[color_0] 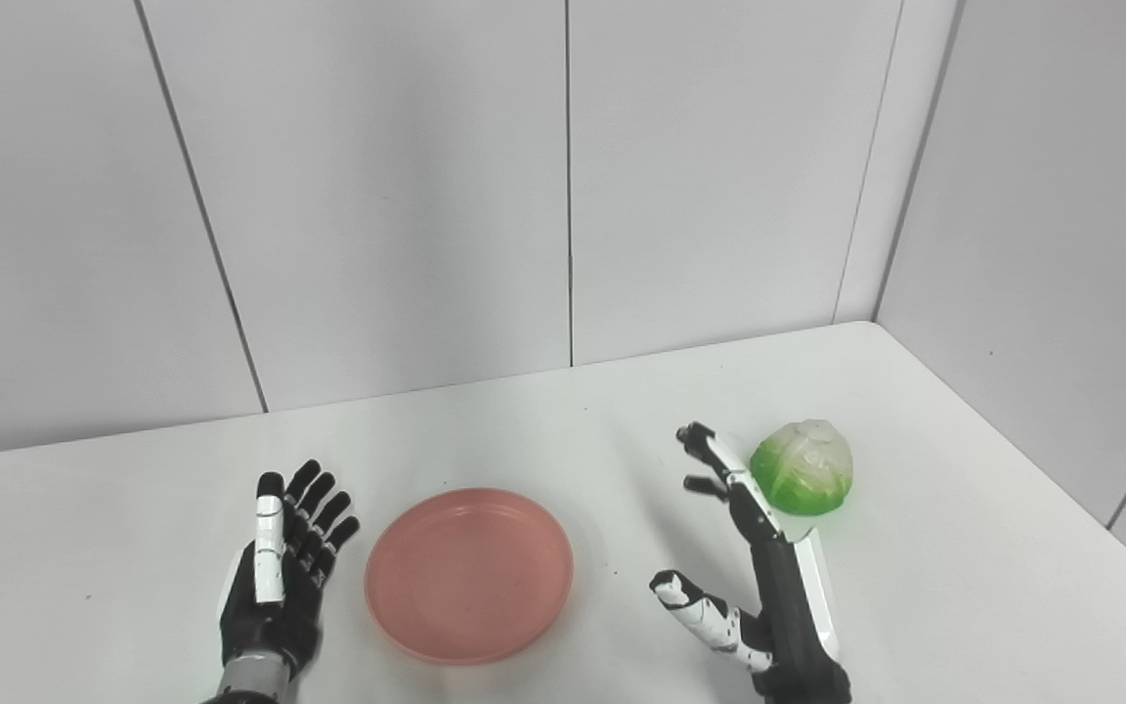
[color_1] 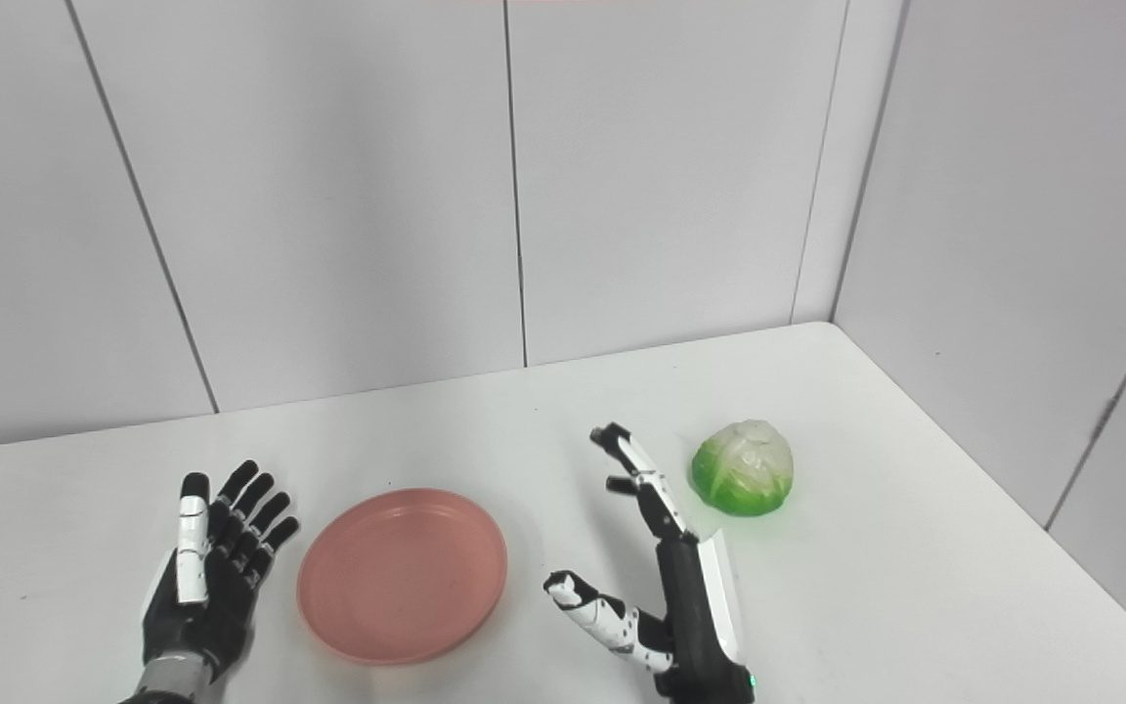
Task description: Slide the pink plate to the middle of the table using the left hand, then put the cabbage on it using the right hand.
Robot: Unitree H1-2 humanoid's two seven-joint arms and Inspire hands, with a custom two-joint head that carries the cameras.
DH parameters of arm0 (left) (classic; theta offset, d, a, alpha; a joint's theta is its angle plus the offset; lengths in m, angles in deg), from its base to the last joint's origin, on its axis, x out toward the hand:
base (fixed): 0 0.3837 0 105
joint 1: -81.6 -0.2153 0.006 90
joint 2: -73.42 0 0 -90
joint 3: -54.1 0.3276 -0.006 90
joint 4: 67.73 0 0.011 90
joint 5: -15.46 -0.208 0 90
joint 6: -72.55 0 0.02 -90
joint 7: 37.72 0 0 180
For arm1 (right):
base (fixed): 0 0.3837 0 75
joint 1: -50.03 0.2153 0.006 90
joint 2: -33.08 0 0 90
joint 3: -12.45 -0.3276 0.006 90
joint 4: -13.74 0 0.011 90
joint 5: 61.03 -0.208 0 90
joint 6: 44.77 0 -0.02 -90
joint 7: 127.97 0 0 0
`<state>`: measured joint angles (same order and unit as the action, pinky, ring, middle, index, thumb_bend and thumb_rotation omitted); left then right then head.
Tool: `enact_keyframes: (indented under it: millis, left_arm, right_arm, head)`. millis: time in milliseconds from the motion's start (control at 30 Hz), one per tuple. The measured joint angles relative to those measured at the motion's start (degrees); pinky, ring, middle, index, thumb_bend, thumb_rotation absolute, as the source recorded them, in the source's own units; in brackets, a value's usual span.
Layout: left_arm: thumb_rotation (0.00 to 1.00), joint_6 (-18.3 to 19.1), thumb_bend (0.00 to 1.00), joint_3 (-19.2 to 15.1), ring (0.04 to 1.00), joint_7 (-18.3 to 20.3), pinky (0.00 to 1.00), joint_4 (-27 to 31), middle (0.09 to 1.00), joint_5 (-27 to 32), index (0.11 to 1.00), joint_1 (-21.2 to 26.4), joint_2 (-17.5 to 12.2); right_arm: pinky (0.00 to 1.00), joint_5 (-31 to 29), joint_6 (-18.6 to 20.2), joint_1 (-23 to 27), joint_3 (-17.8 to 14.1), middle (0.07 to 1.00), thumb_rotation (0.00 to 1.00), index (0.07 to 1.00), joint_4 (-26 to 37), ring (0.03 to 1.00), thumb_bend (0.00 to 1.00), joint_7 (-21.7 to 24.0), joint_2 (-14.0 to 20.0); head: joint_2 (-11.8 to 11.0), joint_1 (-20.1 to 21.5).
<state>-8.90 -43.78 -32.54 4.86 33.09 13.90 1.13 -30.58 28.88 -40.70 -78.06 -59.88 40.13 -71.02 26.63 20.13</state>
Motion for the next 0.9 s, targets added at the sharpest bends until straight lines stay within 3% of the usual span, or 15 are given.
enact_keyframes:
  millis: [167, 233, 400, 567, 767, 900]
  left_arm:
    - [0.91, 0.0, 0.75, 0.0, 0.913, -0.1, 0.91, 0.0, 0.937, 0.0, 0.871, 0.0, 0.1]
    - [0.91, 0.0, 0.75, 0.0, 0.912, -0.1, 0.89, 0.0, 0.938, 0.0, 0.872, 0.0, 0.3]
    - [0.9, 0.6, 0.75, -0.1, 0.912, -0.1, 0.88, 0.0, 0.936, 0.6, 0.869, 0.1, 0.4]
    - [0.9, 0.7, 0.74, -0.2, 0.918, -0.1, 0.88, 0.0, 0.937, 1.3, 0.876, 0.1, 0.4]
    - [0.89, 0.9, 0.73, 0.1, 0.925, -0.1, 0.89, 0.1, 0.935, 1.3, 0.875, 0.1, 0.5]
    - [0.88, 1.1, 0.74, 0.1, 0.916, -0.1, 0.88, 0.2, 0.929, 1.6, 0.862, 0.1, 0.5]
  right_arm:
    - [0.72, 3.1, 6.4, 4.5, -3.7, 0.868, 0.87, 0.834, 5.2, 0.836, 0.81, 3.4, 5.9]
    - [0.73, 4.3, 9.0, 6.3, -4.1, 0.881, 0.85, 0.838, 6.6, 0.847, 0.89, 5.2, 7.4]
    - [0.75, 8.8, 15.6, 9.5, -4.1, 0.899, 0.68, 0.849, 8.9, 0.866, 0.96, 12.9, 11.1]
    - [0.74, 11.9, 21.8, 14.5, -4.5, 0.898, 0.67, 0.854, 10.2, 0.873, 1.0, 22.4, 19.1]
    - [0.78, 12.6, 25.4, 20.5, -4.3, 0.895, 0.6, 0.852, 6.0, 0.892, 1.0, 30.0, 27.2]
    - [0.86, 13.7, 27.6, 24.8, -1.6, 0.924, 0.52, 0.86, 0.0, 0.916, 1.0, 37.2, 33.3]
  head:
    - [0.1, 0.0]
    - [0.1, 0.0]
    - [0.2, -0.2]
    - [0.1, -0.4]
    - [0.4, -1.0]
    - [0.8, -1.0]
